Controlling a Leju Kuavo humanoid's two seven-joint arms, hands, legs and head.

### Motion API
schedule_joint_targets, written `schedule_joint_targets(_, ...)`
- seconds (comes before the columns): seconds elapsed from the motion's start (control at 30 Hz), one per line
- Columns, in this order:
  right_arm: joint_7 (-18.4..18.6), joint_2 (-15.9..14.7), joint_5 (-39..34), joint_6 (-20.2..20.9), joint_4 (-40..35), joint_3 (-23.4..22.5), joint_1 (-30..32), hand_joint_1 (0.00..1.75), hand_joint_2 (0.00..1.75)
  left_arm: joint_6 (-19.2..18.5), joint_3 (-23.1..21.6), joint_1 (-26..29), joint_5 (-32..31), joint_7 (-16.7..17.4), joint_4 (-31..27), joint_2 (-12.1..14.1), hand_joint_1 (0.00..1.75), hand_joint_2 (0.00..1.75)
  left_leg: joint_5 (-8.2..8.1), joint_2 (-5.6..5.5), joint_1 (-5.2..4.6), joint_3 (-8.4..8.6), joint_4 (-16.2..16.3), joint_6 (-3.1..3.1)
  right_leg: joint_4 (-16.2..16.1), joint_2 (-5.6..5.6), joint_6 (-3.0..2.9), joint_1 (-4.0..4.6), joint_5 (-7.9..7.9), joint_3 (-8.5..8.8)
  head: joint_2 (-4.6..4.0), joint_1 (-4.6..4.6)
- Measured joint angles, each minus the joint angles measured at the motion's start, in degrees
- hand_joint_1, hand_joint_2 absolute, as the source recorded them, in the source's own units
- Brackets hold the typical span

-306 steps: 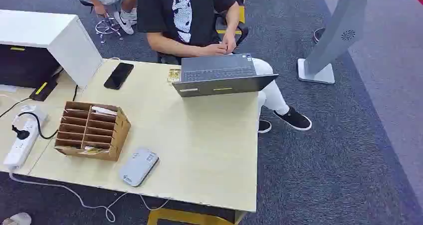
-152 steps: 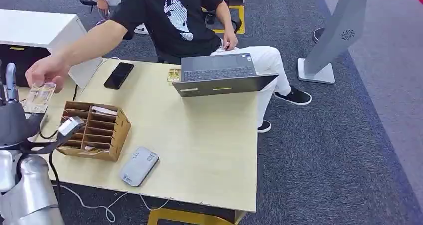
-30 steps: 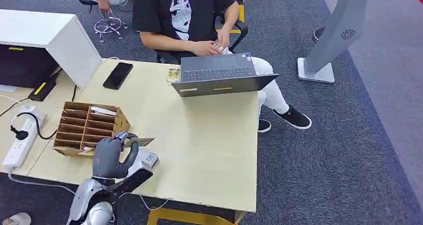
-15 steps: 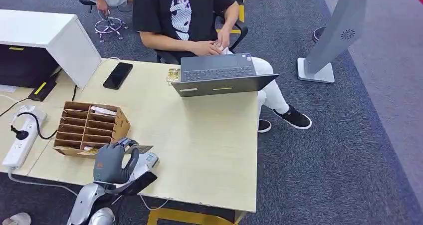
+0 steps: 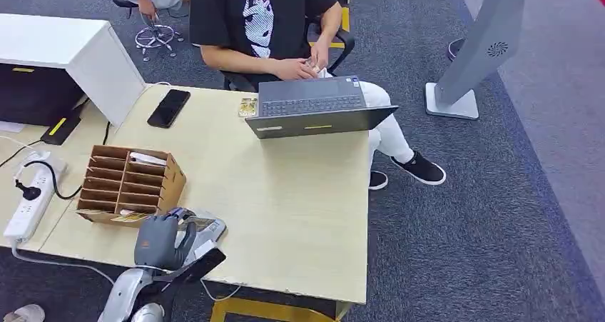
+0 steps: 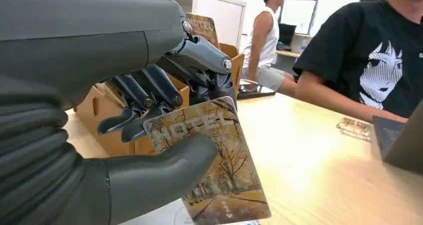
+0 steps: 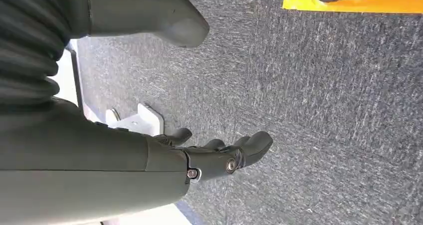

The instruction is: Pass the card to the sensor for recognition and then transmit it.

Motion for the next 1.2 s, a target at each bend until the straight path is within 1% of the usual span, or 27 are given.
schedule_joint_targets(0.93,0.11,0.0,0.11,0.66,0.0,-0.46,-0.01,0.0,1.75,0.68,0.09,-0.04,-0.2,0.46,1.07,0.13,1.75,1.75,0.0,-0.01,0.0,0.02,0.0,0.0,0.0,-0.02,0.0,0.0,0.0,0.04,0.0,0.0)
schedule_joint_targets(1.03,0.11,0.0,0.53,0.63,0.0,-0.57,0.0,0.0,1.75,1.84,0.96,0.04,0.64,0.33,0.15,0.39,1.75,1.75,0.01,-0.02,0.02,0.02,0.0,0.0,0.0,-0.01,-0.01,0.0,0.0,0.03,0.0,-0.02)
schedule_joint_targets(1.1,0.07,0.0,1.09,0.63,0.0,-0.59,0.02,0.0,1.75,4.33,2.1,0.07,0.72,-0.4,-1.16,0.72,1.75,1.75,0.01,-0.02,0.03,0.02,0.0,-0.01,0.0,-0.02,-0.01,0.0,0.0,0.03,0.0,0.0)
schedule_joint_targets(1.2,0.09,0.0,1.71,0.63,0.0,-0.59,0.01,0.0,1.75,9.08,4.38,0.04,0.52,-1.6,-4.27,1.2,1.75,1.75,0.01,-0.02,0.03,0.02,0.0,-0.01,0.0,-0.02,-0.01,0.02,0.0,0.03,0.0,0.0)
